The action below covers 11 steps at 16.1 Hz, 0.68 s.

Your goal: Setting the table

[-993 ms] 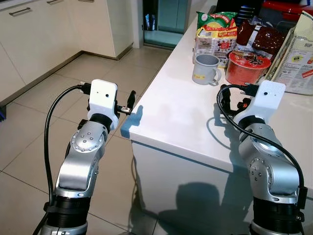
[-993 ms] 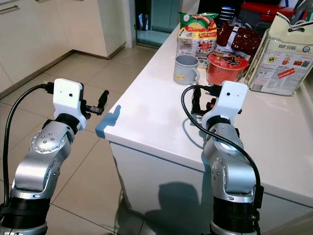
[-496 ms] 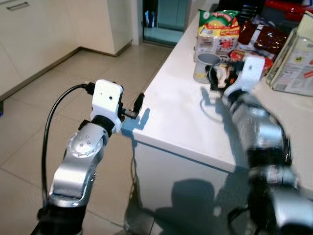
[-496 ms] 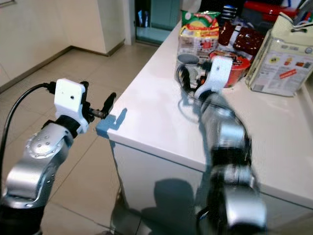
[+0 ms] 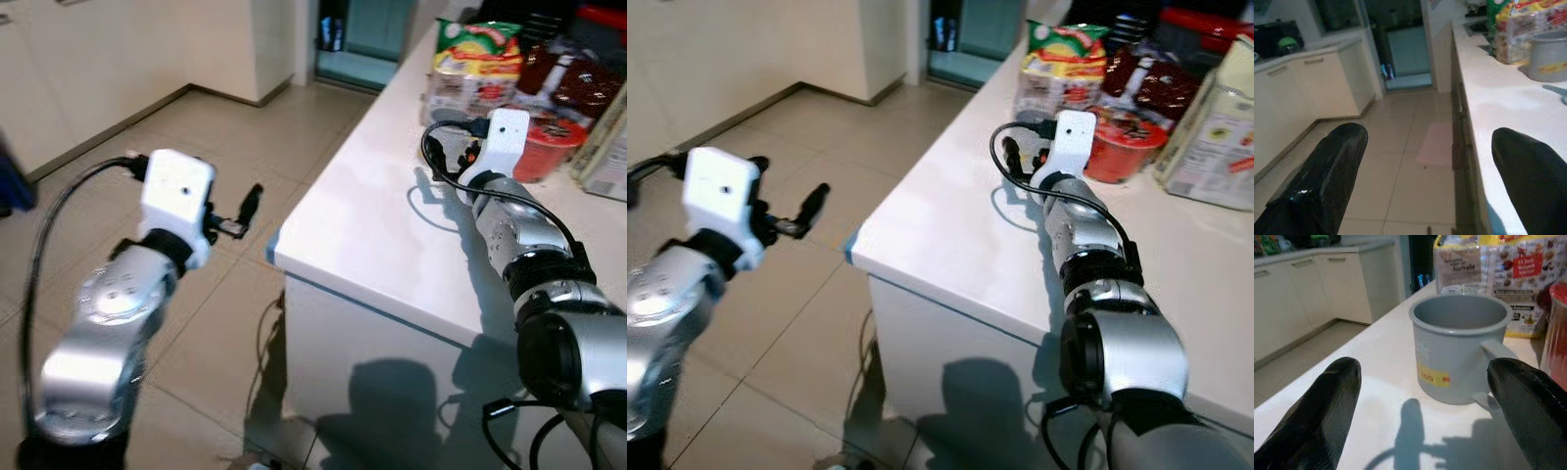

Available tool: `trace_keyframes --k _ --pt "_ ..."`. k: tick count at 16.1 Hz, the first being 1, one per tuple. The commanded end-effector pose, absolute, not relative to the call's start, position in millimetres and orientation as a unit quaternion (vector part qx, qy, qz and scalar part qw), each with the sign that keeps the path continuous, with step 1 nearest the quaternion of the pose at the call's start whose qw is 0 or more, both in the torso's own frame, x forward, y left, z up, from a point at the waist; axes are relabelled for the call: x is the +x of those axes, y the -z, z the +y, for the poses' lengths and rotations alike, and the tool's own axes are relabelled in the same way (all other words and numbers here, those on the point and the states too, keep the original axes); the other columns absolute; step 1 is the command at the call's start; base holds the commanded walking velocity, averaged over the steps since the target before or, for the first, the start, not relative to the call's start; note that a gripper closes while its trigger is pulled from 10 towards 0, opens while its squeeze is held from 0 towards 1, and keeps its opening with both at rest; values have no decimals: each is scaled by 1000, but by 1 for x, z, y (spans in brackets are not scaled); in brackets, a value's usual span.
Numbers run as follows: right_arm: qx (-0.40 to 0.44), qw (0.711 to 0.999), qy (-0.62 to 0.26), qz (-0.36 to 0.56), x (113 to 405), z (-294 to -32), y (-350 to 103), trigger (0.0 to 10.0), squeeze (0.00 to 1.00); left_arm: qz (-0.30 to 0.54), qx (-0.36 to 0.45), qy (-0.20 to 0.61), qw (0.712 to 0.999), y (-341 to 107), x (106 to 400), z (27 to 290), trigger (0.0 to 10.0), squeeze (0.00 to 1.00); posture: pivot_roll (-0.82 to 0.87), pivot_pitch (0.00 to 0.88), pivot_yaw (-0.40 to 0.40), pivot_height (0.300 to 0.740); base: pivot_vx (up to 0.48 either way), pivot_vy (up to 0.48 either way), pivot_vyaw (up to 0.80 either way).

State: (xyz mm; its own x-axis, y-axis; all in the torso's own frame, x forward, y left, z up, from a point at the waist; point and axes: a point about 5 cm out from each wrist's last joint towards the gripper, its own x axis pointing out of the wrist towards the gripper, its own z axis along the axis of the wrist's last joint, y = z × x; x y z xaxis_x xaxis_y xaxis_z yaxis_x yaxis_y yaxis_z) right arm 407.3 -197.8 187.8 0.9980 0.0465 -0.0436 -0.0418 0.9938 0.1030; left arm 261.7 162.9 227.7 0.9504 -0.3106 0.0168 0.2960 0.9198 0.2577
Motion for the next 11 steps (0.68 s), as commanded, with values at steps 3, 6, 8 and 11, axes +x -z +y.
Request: trace_keyframes --k 3,6,8,11 --pt "43 999 14 -3 409 -214 -202 10000 1000 -15 128 264 956 -235 236 151 10000 0 354 105 17 740 0 0 0" --pt "59 997 24 -37 410 -221 -215 10000 1000 -8 123 281 952 -241 228 150 10000 0 380 108 32 740 0 0 0" --pt "68 996 28 -50 410 -224 -219 10000 1000 1 126 287 949 -242 225 151 10000 0 383 113 37 740 0 0 0" --pt "44 996 59 -41 407 -236 -218 10000 1000 8 129 290 948 -243 223 152 10000 0 396 114 43 740 0 0 0"
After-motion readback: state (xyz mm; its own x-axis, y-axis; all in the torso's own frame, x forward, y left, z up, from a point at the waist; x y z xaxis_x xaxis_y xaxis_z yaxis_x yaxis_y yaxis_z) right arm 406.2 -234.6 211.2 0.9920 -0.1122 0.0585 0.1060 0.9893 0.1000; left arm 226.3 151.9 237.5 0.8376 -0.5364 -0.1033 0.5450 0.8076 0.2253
